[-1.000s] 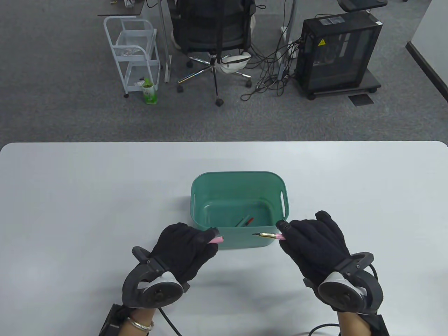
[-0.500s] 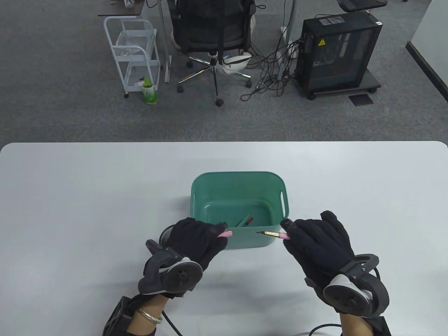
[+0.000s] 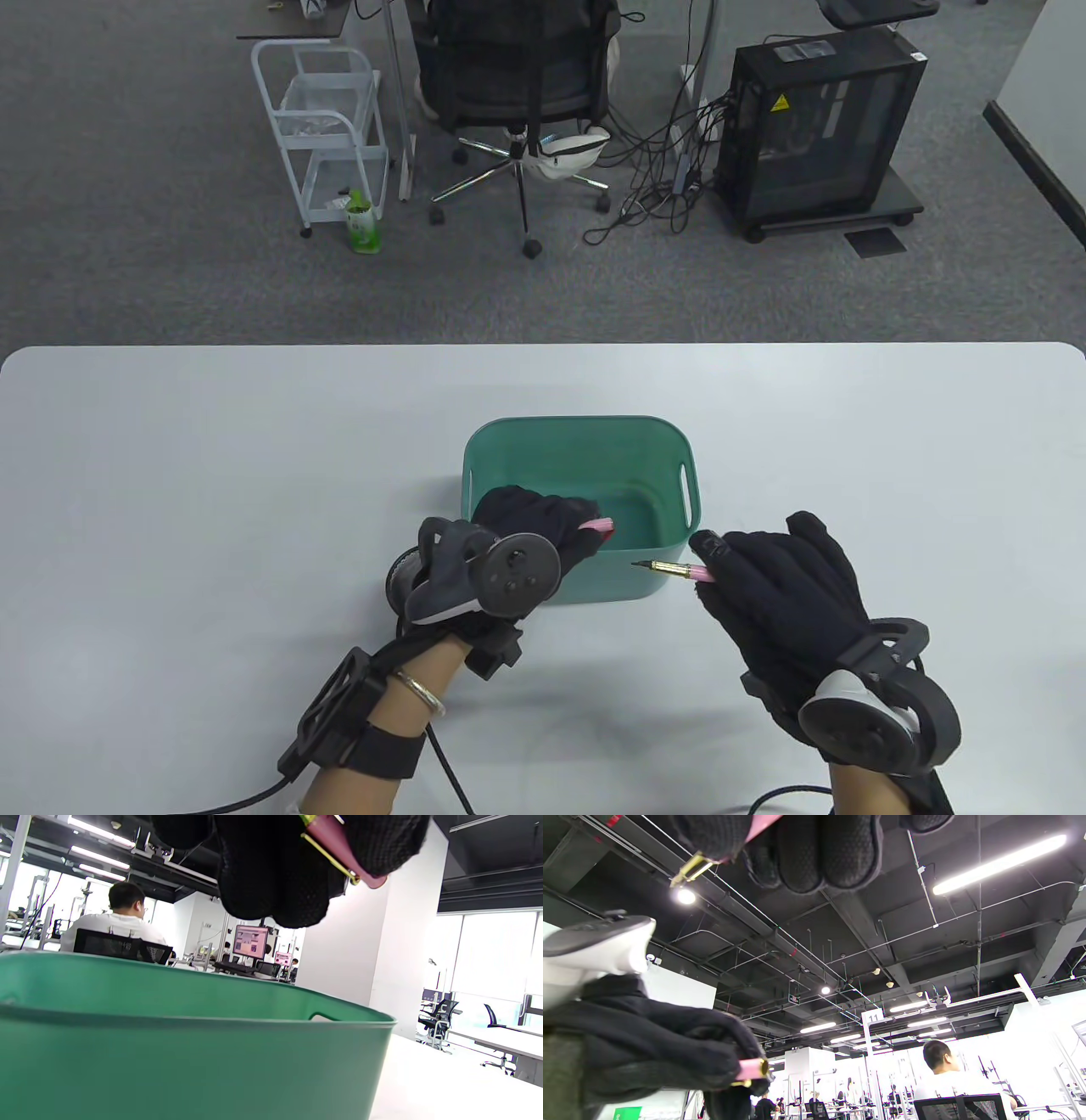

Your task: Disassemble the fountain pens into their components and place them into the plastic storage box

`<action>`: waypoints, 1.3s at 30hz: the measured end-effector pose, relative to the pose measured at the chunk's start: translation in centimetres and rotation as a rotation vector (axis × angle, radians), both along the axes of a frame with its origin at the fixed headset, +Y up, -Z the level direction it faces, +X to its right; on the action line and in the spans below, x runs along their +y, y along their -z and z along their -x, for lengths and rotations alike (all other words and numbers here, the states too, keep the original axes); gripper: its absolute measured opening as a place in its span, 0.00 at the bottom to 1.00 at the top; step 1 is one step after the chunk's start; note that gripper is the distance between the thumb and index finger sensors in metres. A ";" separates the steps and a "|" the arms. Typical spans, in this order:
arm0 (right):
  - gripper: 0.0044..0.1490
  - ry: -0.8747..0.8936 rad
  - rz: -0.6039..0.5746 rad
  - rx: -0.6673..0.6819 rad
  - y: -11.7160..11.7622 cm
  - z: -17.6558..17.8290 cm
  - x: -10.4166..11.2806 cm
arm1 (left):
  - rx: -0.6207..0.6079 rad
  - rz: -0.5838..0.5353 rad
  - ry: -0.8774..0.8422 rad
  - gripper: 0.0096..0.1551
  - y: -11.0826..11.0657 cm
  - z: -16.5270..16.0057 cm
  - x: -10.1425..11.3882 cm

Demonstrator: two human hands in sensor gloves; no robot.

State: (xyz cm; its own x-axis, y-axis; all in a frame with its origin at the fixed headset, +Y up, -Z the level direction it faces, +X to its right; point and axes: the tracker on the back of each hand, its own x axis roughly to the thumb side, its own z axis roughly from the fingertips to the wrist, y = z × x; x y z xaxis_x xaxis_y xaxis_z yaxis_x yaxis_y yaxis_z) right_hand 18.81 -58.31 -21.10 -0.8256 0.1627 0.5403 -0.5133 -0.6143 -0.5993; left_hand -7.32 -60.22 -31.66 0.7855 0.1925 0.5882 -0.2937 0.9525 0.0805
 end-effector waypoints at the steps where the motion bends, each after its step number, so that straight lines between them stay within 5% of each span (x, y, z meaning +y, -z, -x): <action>1: 0.28 0.002 -0.001 0.001 0.0 0.0 0.0 | 0.005 0.015 0.002 0.25 0.4 -0.3 -0.1; 14: 0.28 0.010 -0.006 0.001 -0.2 -0.4 0.3 | 0.045 0.089 0.081 0.25 2.9 -2.3 -2.2; 30: 0.28 0.002 0.002 0.002 -0.2 -0.2 0.5 | 0.076 0.079 0.112 0.24 3.4 -1.9 -3.7; 39: 0.28 -0.007 0.007 0.001 -0.1 -0.1 0.5 | 0.060 0.041 0.084 0.34 2.4 -1.1 -3.2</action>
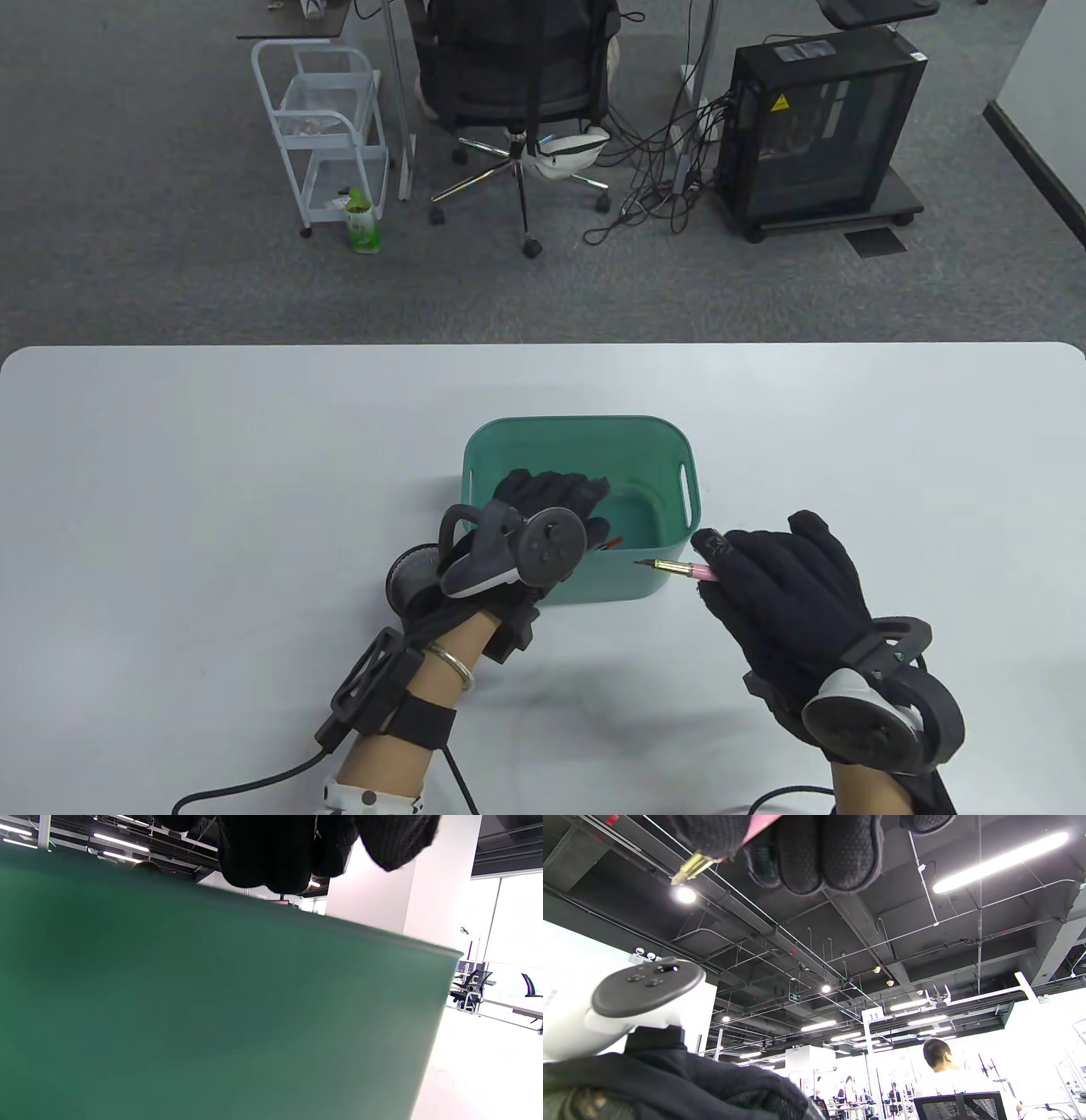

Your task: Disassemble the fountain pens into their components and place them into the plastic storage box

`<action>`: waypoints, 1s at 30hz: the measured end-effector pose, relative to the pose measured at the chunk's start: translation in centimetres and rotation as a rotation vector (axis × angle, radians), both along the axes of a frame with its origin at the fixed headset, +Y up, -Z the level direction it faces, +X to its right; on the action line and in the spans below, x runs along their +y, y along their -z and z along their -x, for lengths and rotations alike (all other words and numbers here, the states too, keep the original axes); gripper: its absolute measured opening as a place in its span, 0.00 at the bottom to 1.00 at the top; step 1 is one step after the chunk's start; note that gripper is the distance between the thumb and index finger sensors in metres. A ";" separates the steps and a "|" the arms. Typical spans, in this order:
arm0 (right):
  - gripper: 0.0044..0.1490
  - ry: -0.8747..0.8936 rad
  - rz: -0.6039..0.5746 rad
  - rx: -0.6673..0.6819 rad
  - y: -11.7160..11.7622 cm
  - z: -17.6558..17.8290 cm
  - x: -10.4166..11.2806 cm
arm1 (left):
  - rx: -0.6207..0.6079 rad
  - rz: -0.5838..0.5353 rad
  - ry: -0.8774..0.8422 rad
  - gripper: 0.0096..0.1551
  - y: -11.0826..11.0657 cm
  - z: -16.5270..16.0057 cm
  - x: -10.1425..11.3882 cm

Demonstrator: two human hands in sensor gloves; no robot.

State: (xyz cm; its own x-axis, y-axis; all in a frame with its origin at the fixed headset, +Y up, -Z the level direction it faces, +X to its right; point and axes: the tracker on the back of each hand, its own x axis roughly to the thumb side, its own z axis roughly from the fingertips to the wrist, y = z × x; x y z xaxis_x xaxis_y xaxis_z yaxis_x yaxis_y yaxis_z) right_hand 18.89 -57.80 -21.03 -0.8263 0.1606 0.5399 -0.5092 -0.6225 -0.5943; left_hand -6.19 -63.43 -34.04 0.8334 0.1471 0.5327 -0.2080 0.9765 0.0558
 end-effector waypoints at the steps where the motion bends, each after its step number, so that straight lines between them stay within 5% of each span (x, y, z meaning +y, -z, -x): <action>1: 0.28 -0.001 0.001 0.000 0.0 0.0 0.0 | -0.004 -0.010 -0.005 0.35 -0.2 0.1 0.2; 30: 0.29 -0.084 0.046 0.008 0.8 1.7 -0.9 | -0.095 -0.309 -0.134 0.42 -9.5 3.7 2.6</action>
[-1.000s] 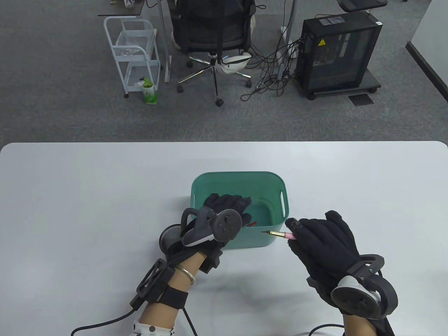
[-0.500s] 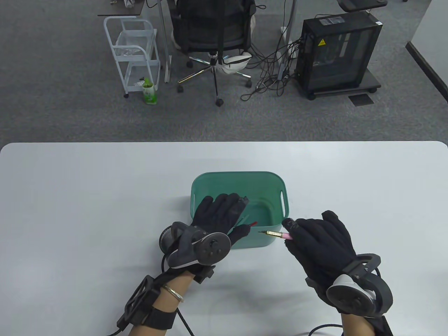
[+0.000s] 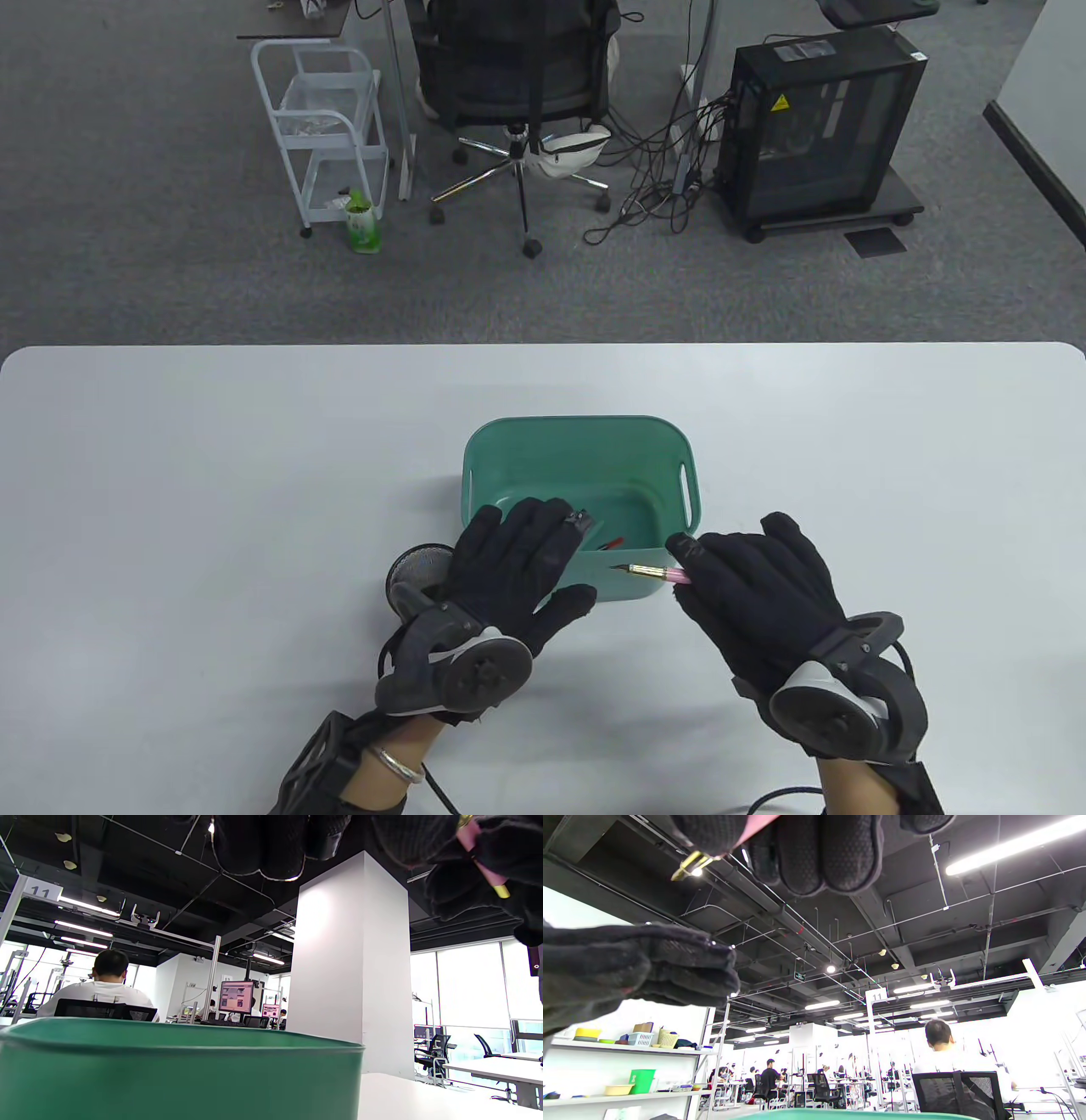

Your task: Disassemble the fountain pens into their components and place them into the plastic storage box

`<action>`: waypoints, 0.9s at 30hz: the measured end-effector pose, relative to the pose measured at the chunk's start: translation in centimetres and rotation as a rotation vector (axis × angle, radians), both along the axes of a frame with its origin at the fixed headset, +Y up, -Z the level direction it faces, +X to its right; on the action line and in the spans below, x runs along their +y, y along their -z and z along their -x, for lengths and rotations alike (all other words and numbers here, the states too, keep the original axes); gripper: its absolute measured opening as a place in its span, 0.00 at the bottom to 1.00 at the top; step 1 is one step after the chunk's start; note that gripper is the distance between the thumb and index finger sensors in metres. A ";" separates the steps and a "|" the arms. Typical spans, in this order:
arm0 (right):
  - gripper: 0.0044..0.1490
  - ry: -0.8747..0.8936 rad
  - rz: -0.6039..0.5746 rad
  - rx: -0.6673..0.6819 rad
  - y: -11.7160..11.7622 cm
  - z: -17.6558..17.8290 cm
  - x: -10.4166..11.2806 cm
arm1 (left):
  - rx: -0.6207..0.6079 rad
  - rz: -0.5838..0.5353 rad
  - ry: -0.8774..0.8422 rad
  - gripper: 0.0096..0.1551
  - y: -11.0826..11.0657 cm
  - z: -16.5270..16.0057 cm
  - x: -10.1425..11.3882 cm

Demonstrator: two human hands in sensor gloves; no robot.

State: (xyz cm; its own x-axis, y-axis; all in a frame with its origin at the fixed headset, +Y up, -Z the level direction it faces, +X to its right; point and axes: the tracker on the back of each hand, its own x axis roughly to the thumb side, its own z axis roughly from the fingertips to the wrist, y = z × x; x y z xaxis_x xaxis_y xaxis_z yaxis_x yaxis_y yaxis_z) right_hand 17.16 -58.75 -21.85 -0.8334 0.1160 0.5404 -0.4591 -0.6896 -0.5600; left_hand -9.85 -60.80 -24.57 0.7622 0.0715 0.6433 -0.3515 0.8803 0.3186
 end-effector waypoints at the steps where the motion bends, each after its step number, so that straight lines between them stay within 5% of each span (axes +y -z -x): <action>1: 0.29 -0.009 0.004 0.000 0.1 0.1 -0.1 | -0.001 -0.010 0.002 0.42 -0.3 0.1 0.0; 27: 0.29 -0.130 0.051 0.028 0.4 2.5 -1.6 | -0.059 -0.169 -0.002 0.38 -2.6 0.3 -0.1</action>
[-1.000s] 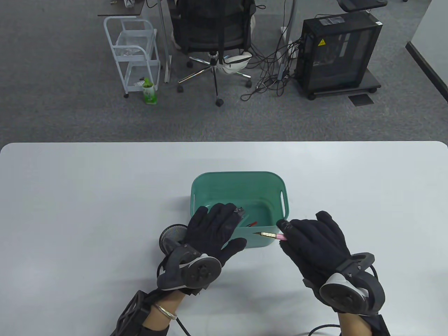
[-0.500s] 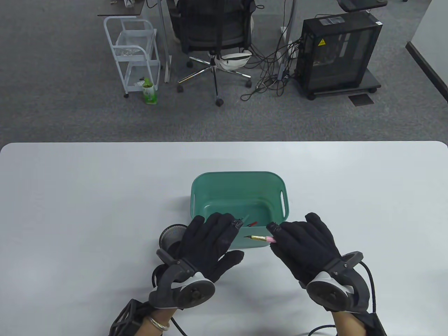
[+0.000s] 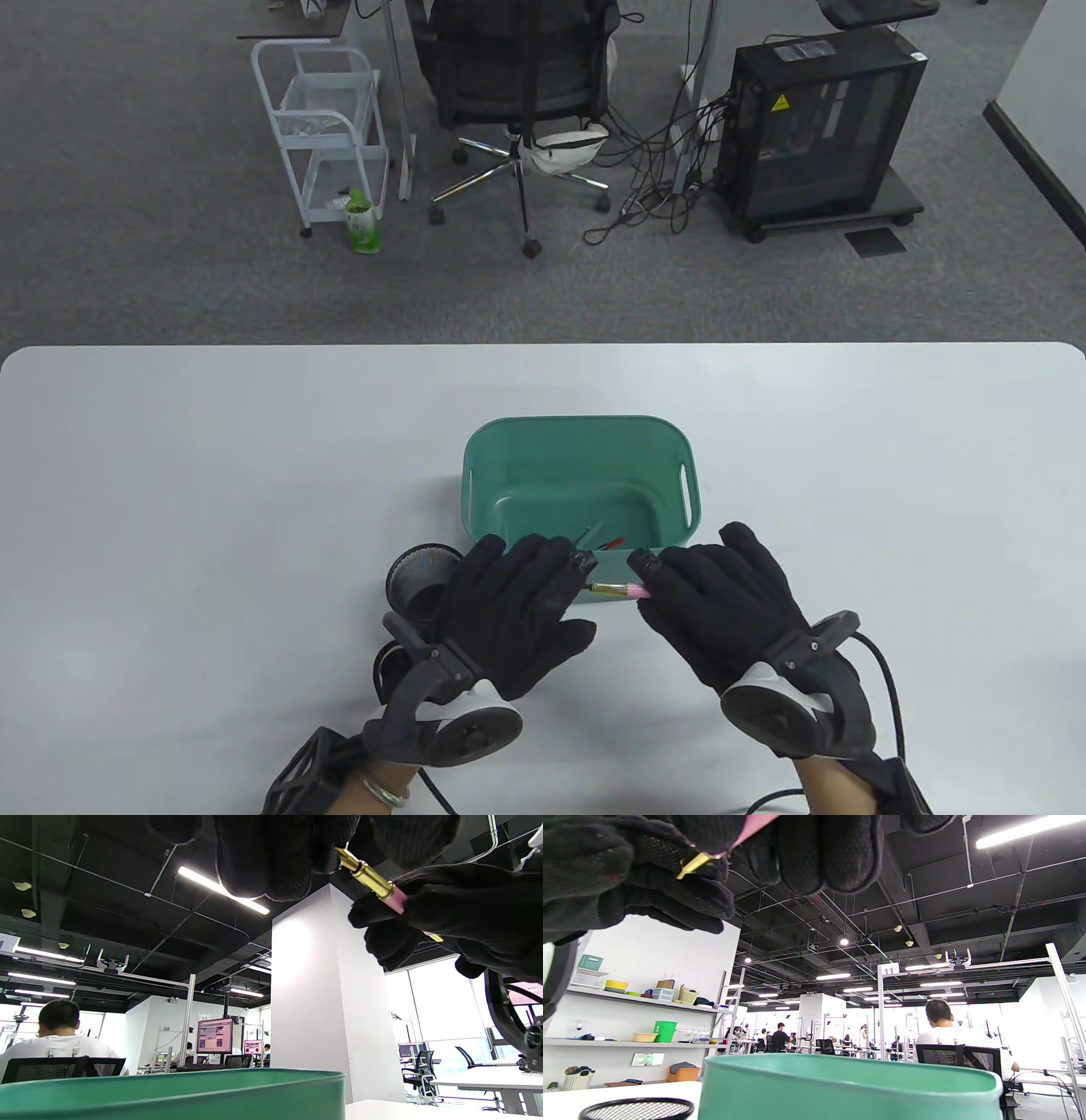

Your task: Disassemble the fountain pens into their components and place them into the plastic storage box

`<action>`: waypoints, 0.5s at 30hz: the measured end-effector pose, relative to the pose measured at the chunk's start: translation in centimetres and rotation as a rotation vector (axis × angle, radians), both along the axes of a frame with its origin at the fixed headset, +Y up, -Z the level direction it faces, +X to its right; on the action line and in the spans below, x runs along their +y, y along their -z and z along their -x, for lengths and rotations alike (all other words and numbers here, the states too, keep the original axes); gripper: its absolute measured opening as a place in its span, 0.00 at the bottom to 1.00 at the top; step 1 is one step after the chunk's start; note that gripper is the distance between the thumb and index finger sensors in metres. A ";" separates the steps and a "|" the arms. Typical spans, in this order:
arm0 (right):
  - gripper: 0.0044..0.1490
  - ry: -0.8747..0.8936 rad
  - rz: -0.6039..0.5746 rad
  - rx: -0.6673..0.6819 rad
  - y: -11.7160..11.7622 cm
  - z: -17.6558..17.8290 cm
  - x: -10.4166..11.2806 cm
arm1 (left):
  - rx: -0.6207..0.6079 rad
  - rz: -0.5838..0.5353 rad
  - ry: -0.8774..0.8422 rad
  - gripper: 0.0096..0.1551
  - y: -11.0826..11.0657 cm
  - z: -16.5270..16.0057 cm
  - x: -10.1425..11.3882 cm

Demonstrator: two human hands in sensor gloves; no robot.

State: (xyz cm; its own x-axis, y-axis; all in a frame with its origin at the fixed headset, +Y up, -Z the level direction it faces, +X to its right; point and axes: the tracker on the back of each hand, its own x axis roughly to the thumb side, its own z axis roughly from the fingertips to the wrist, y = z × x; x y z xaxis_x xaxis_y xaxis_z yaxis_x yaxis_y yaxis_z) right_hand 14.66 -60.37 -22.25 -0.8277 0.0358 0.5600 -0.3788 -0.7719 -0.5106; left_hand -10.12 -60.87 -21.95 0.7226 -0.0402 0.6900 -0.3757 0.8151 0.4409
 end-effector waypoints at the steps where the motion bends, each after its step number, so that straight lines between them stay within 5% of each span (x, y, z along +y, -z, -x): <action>1: 0.30 -0.002 0.001 0.005 -0.1 0.1 0.0 | -0.003 -0.006 -0.003 0.37 0.0 0.0 0.0; 15: 0.29 -0.035 -0.005 0.054 -0.8 1.3 -0.2 | -0.025 -0.074 -0.009 0.24 -0.3 -0.5 -0.3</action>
State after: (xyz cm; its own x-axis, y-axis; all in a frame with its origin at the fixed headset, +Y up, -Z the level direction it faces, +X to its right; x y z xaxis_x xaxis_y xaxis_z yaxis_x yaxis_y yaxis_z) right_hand 13.32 -60.61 -21.50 -0.7968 0.0050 0.6043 -0.3792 -0.7827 -0.4936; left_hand -9.58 -61.14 -21.61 0.7057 -0.0853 0.7033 -0.3946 0.7772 0.4902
